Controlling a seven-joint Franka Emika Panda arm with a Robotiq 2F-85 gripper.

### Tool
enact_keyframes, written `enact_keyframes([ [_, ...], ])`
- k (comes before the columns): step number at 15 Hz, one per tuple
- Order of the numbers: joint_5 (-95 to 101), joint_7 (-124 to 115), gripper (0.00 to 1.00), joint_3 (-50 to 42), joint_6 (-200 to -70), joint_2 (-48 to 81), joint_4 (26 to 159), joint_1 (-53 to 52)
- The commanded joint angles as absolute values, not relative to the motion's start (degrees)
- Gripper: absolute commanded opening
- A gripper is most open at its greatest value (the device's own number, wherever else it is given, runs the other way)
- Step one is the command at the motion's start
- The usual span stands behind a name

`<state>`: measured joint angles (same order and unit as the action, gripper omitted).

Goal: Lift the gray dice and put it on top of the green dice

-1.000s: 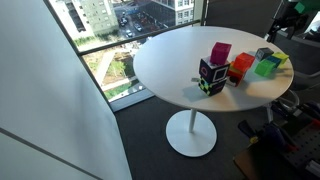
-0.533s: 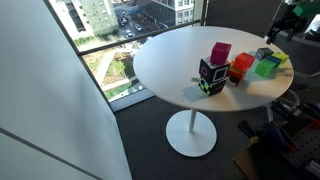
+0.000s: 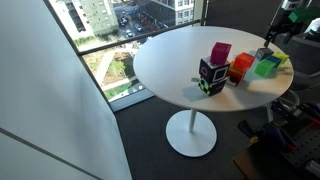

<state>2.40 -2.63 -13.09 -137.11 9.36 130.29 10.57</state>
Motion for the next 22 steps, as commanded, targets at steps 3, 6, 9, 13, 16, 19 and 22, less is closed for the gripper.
enact_keyframes([
  [3, 2.9, -3.8, 1.0, -13.0, -139.9, 11.8, 129.2, 11.0],
  [6, 2.7, -3.6, 1.0, -13.0, -140.9, 12.6, 128.9, 11.0],
  [9, 2.7, -3.6, 1.0, -13.0, -141.6, 13.5, 128.4, 10.9],
  [13, 2.6, -3.6, 1.0, -12.9, -142.5, 14.6, 127.9, 10.9],
  [16, 2.5, -3.5, 1.0, -12.9, -143.1, 15.4, 127.7, 10.9],
  [19, 2.2, -3.2, 1.0, -12.8, -143.5, 16.0, 127.6, 11.0],
  [22, 2.1, -3.0, 1.0, -12.8, -143.7, 16.3, 127.5, 11.0],
])
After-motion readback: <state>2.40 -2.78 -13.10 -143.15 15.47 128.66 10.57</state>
